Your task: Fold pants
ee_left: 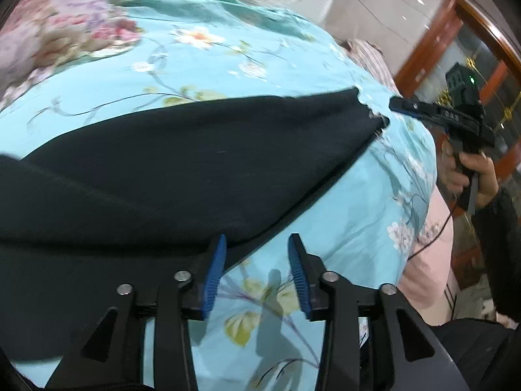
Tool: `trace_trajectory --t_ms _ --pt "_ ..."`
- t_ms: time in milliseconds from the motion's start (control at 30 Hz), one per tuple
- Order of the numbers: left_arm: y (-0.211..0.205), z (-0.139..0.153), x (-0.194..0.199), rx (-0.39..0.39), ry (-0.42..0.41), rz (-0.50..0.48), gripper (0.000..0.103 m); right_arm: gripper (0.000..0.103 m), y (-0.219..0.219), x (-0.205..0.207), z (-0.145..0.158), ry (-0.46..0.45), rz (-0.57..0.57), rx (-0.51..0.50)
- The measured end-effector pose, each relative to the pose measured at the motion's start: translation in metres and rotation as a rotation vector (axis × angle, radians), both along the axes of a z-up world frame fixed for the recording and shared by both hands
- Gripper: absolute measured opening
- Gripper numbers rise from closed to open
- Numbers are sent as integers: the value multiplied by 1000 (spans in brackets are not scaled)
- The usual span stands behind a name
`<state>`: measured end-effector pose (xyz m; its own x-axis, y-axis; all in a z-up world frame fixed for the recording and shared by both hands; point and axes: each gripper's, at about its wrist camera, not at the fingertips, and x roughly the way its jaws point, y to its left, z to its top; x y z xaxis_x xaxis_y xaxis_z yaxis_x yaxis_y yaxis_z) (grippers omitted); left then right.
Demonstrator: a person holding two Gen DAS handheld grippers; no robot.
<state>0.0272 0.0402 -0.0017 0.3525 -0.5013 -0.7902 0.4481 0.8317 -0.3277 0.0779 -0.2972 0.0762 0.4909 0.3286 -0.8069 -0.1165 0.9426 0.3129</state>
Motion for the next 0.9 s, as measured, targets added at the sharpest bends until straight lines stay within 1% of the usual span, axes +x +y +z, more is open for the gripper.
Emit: trace_trajectory --t_ms 133,200,267,300,367,467,633,700,867,900 --pt "35 9 -4 -29 -12 97 47 48 35 7 -3 13 65 86" --pt "58 14 -6 -39 -23 157 51 48 57 11 -6 21 106 128" --pt "81 19 -7 -49 -35 208 52 48 81 15 -10 33 148 164" --pt "93 22 -6 -53 -39 238 55 48 96 18 -12 40 174 182" --pt "114 27 -5 -59 -43 285 57 48 118 18 -16 50 211 206" --pt "148 34 -3 -67 -51 353 57 48 153 21 -22 71 267 232" --pt "195 39 2 -77 -60 428 61 48 199 26 -27 96 338 270" --pt "213 41 7 -70 -67 454 66 48 218 29 -28 105 369 281" --pt "253 48 26 -34 -70 494 70 48 257 34 -31 128 437 290" --pt "262 50 33 -25 -68 494 72 48 263 35 -32 133 448 292"
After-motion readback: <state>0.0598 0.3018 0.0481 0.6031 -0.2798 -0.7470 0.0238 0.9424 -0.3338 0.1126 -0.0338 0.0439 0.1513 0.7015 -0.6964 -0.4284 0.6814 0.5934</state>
